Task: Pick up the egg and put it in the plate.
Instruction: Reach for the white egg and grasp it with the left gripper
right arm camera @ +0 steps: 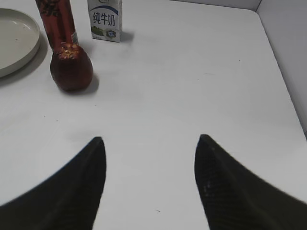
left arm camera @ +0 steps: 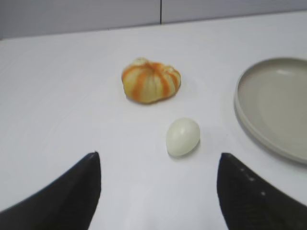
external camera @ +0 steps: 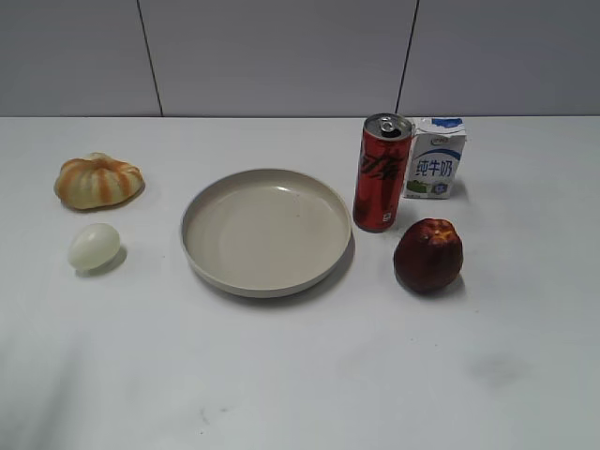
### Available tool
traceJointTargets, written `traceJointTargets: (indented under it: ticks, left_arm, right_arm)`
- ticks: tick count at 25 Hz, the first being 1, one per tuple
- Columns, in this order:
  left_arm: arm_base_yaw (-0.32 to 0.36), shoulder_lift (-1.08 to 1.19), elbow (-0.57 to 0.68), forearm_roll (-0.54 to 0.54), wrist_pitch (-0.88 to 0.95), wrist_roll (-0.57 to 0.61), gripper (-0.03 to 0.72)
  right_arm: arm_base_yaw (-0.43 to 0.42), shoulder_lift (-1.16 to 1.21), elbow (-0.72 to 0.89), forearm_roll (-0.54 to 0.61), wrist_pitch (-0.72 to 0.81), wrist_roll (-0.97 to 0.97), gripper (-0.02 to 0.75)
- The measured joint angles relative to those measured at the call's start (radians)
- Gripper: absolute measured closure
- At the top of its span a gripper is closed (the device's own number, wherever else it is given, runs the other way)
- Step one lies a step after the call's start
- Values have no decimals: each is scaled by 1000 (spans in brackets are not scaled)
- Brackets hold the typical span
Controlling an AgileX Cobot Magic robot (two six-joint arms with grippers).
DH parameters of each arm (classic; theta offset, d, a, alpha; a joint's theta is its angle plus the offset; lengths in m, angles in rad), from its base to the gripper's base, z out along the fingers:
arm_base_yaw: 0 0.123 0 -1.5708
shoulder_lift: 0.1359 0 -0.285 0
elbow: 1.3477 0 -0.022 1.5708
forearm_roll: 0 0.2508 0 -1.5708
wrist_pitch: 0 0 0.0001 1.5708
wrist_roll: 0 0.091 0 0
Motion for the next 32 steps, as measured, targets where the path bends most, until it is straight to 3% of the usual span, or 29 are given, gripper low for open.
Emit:
traceJointTargets:
  ticks: [4, 8, 19, 24, 29, 32]
  left_arm:
    - [0, 281, -88, -82, -4, 129, 129]
    - [0, 524, -210, -179, 25, 267, 64]
    - [0, 1022, -512, -215, 133, 359, 34]
    - [0, 1153, -576, -215, 160, 359, 87]
    - [0, 1188, -592, -216, 214, 361, 244]
    - [0, 1184, -624, -220, 256, 361, 260]
  right_arm:
    - [0, 0, 0, 0, 0, 0, 290]
    - [0, 0, 0, 0, 0, 0, 290]
    - [0, 0, 0, 0, 0, 0, 290]
    - [0, 0, 0, 0, 0, 0, 290]
    - [0, 0, 0, 0, 0, 0, 290]
    - [0, 0, 0, 0, 0, 0, 290]
